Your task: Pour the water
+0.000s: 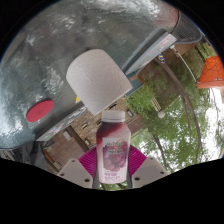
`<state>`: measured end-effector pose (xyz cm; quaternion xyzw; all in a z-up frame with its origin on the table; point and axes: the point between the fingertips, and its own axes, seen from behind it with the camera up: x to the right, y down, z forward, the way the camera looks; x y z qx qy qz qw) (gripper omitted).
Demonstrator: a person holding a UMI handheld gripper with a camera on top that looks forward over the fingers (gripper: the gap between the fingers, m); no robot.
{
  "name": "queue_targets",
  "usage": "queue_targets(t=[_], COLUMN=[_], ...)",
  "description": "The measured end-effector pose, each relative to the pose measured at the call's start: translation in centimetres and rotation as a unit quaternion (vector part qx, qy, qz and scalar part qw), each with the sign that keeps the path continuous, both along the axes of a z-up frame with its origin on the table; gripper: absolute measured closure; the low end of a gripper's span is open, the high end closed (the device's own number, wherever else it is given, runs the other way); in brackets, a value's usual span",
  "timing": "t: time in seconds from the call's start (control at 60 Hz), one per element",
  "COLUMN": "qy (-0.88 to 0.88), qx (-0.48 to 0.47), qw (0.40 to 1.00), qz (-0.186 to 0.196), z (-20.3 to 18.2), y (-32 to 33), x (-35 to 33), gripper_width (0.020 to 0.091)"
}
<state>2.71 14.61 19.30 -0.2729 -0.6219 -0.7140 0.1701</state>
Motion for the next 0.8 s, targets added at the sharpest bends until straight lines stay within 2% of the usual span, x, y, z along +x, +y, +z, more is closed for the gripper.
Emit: queue_targets(t=[0.117, 0.183, 0.233, 0.283, 0.333, 0.45, 0.5, 0.533, 0.6, 0.717, 0.733, 0.8], qy=[0.099, 0.252, 0.389, 0.542, 0.686, 0.908, 0.948, 0.962, 0.968, 0.959, 0.958, 0.951], qx=[0.041, 0.108, 0.173, 0.234, 0.258, 0.198, 0.181, 0.171, 0.162, 0.164, 0.163, 0.163], qw=[0.994, 0.961, 0.903, 0.804, 0.676, 0.362, 0.255, 0.207, 0.190, 0.229, 0.237, 0.260], qz=[0.028, 0.048, 0.066, 0.079, 0.076, 0.070, 0.060, 0.055, 0.036, -0.012, -0.019, -0.030], z=[1.1, 5.6, 9.5, 11.8, 11.0, 3.5, 0.1, -1.8, -5.7, -11.4, -13.1, -14.8], y=[0.4, -0.1, -0.7, -1.9, -2.6, -1.8, -1.6, -1.9, -0.9, 0.5, 1.6, 1.9], x=[-1.5, -1.7, -0.9, 1.0, 3.1, 3.7, 4.0, 4.1, 5.0, 7.4, 7.0, 7.7], gripper_width=[0.0712, 0.0714, 0.0713, 0.0713, 0.0713, 0.0714, 0.0713, 0.0712, 0.0712, 0.0712, 0.0713, 0.0713])
